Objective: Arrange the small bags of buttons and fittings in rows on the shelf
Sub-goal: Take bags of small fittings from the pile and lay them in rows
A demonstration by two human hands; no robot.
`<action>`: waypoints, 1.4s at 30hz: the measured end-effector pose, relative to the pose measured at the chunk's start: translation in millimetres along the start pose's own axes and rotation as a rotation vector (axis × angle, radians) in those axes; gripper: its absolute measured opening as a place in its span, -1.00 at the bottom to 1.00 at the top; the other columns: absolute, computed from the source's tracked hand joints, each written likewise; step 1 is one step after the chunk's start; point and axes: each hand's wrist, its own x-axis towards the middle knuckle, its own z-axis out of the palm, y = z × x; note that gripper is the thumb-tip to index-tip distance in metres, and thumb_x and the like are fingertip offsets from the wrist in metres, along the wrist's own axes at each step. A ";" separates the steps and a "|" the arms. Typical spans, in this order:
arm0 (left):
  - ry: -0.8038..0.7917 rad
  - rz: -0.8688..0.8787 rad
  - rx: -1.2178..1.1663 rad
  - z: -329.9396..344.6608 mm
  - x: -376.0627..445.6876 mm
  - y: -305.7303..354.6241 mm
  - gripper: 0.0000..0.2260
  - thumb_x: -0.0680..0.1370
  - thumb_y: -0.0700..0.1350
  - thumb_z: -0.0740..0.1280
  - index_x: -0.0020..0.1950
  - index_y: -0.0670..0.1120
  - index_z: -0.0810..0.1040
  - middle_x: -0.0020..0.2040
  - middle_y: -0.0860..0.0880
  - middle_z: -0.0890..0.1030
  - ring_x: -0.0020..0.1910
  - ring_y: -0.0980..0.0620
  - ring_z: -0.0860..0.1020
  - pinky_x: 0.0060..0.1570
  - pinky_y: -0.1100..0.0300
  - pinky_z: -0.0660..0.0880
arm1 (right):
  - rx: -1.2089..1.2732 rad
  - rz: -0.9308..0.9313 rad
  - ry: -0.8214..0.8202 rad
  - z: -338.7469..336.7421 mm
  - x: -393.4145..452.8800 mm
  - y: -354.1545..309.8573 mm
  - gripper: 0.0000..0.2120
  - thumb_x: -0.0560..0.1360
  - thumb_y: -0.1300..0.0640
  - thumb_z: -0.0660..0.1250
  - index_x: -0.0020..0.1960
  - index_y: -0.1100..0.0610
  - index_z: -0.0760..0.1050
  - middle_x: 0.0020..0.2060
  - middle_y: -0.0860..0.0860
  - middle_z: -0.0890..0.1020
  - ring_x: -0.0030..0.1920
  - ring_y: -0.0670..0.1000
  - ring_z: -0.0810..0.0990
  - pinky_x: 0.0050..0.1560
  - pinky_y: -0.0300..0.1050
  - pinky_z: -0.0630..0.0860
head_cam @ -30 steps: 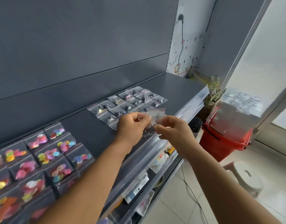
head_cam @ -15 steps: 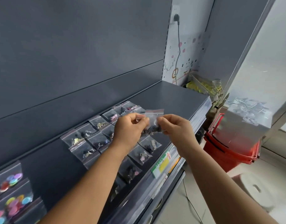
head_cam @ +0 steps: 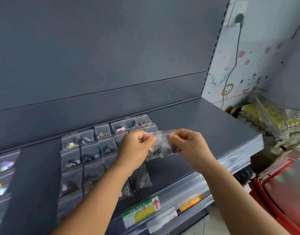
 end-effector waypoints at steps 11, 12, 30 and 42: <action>0.087 -0.140 0.288 31.0 -36.8 4.1 -0.94 0.54 -0.10 0.33 -0.03 -0.02 0.58 -0.11 0.06 0.65 -0.18 0.11 0.58 -0.16 0.22 0.50 | -0.237 0.014 -0.379 -33.0 17.9 27.6 -0.84 0.46 0.18 0.37 -0.28 0.19 0.57 -0.47 0.05 0.56 -0.43 0.04 0.46 -0.31 -0.05 0.49; 0.099 -0.136 0.353 32.3 -39.1 5.3 -0.93 0.55 -0.10 0.32 -0.01 -0.03 0.59 -0.10 0.07 0.64 -0.16 0.11 0.58 -0.18 0.25 0.49 | -0.265 0.006 -0.393 -32.0 18.4 29.4 -0.85 0.46 0.17 0.37 -0.26 0.19 0.57 -0.47 0.03 0.56 -0.44 0.01 0.47 -0.33 -0.08 0.49; -0.016 0.055 0.805 47.8 -69.1 -3.8 -0.71 0.62 -0.03 0.18 0.32 0.00 0.52 0.29 0.10 0.49 0.25 0.08 0.33 0.25 0.25 0.26 | -0.709 -0.520 -0.483 -31.9 -2.0 43.5 -0.85 0.47 0.09 0.34 0.01 0.05 0.61 0.03 0.03 0.55 0.06 0.08 0.46 0.02 -0.10 0.48; -0.005 0.053 0.805 48.8 -72.8 -5.1 -0.71 0.62 -0.04 0.20 0.31 -0.04 0.52 0.29 0.06 0.49 0.24 0.05 0.37 0.23 0.21 0.29 | -0.732 -0.567 -0.508 -26.3 1.4 46.7 -0.80 0.50 0.11 0.32 0.10 0.02 0.61 0.11 0.03 0.53 0.10 0.07 0.43 0.09 -0.20 0.37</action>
